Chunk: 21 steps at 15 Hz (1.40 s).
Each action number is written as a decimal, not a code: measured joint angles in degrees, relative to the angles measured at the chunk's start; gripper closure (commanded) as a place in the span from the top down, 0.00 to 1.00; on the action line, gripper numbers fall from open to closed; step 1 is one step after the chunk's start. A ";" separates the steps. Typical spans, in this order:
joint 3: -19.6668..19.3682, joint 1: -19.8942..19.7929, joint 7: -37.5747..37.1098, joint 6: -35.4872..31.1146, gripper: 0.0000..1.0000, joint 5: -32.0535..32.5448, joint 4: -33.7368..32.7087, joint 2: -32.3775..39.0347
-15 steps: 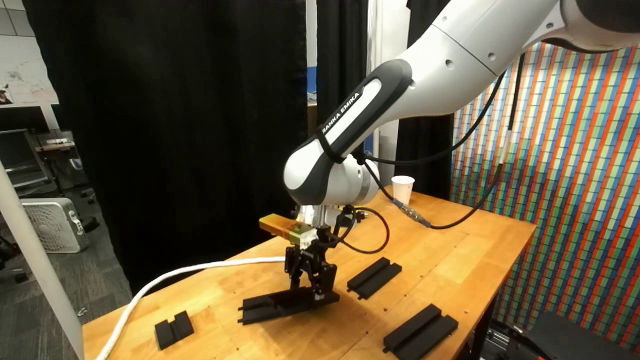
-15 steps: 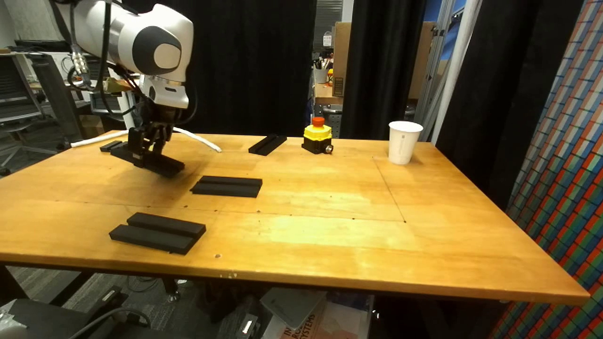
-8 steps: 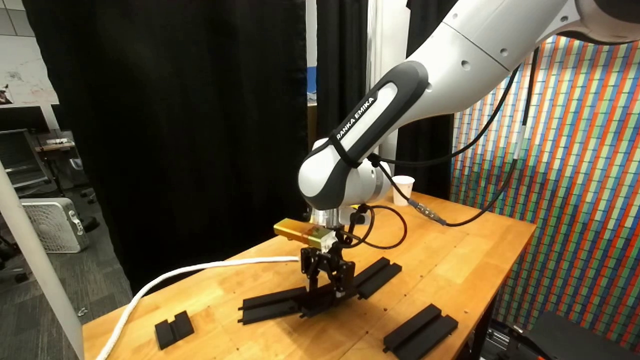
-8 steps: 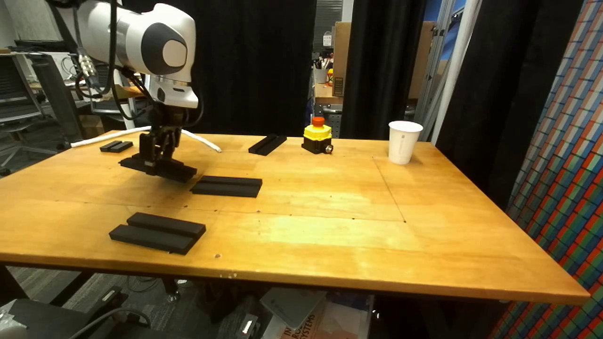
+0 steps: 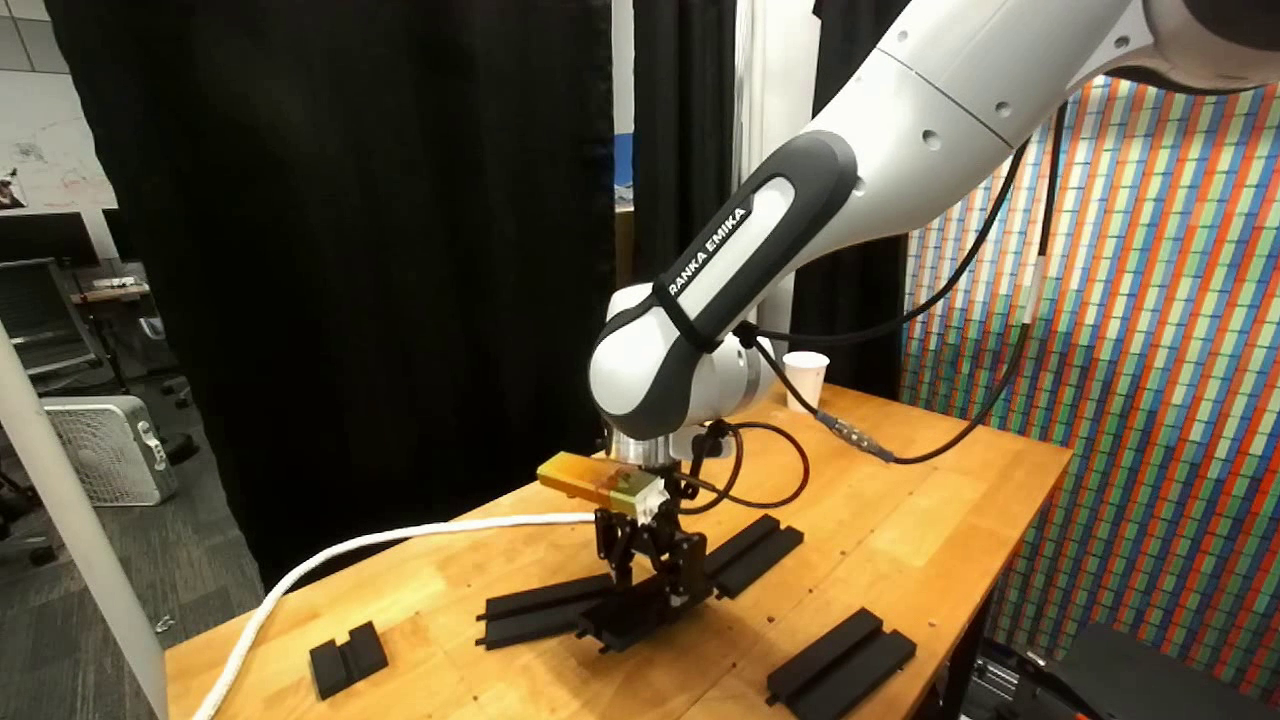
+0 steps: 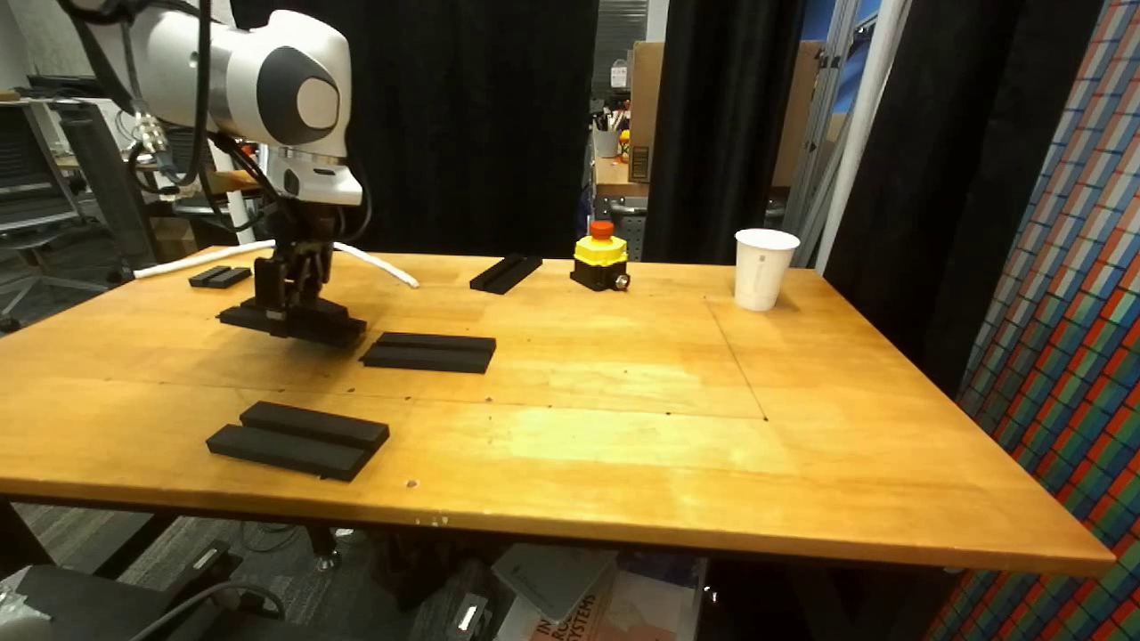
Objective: Pick up three objects and align them in the straight line on the table
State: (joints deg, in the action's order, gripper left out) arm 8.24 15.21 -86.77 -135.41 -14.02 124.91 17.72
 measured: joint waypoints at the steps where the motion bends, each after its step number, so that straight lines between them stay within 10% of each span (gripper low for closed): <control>1: -0.13 0.23 -1.00 -0.05 0.46 1.25 0.02 0.31; 21: -2.54 2.78 -13.69 -4.68 0.46 15.73 1.10 2.07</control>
State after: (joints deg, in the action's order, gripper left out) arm 5.70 17.99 -100.46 -140.09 1.70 126.01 19.78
